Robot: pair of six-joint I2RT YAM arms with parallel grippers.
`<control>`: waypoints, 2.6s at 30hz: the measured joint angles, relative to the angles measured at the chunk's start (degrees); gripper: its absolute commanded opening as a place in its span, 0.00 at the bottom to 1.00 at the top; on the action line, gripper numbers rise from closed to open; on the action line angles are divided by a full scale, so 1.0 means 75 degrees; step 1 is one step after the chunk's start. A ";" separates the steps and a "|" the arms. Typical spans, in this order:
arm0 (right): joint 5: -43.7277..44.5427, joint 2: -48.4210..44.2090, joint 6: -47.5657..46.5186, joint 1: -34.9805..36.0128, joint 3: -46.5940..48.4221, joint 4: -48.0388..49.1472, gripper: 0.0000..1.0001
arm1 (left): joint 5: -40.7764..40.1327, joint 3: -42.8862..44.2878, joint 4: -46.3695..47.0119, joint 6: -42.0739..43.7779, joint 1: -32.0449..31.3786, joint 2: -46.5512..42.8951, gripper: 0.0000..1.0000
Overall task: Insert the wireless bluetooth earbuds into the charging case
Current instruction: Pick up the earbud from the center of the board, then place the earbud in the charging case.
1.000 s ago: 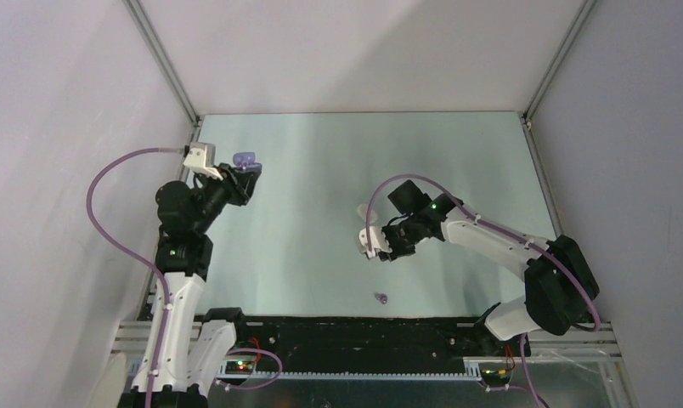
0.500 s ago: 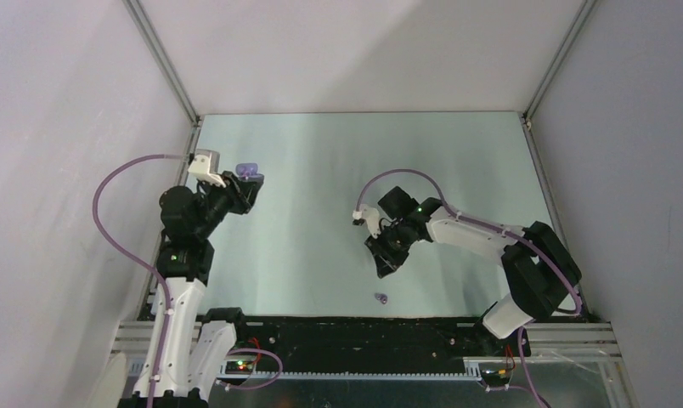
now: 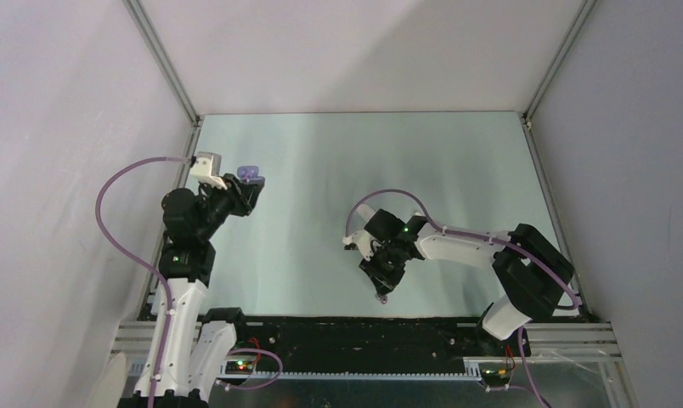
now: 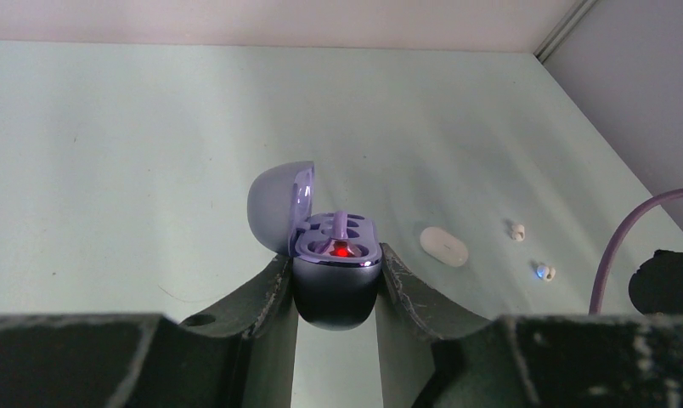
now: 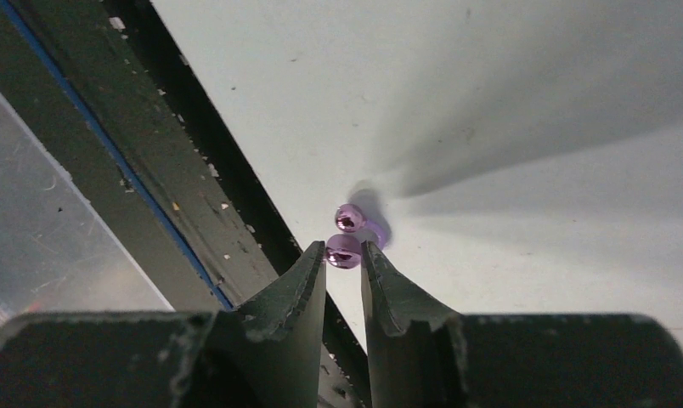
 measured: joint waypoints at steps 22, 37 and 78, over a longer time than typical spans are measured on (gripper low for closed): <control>0.0898 0.0052 -0.0166 0.0539 -0.0370 0.0204 0.22 | 0.0003 -0.0117 0.0463 -0.0055 0.0000 0.0297 0.00; 0.2157 -0.0050 -0.0973 0.0635 0.0035 -0.0131 0.00 | 0.0041 -0.0315 0.0676 -0.0131 0.0000 0.0283 0.00; 0.2066 -0.1988 -0.4048 0.0169 0.3480 0.2836 0.00 | 0.3879 -0.0513 0.4931 -0.0393 -0.2331 0.2253 0.00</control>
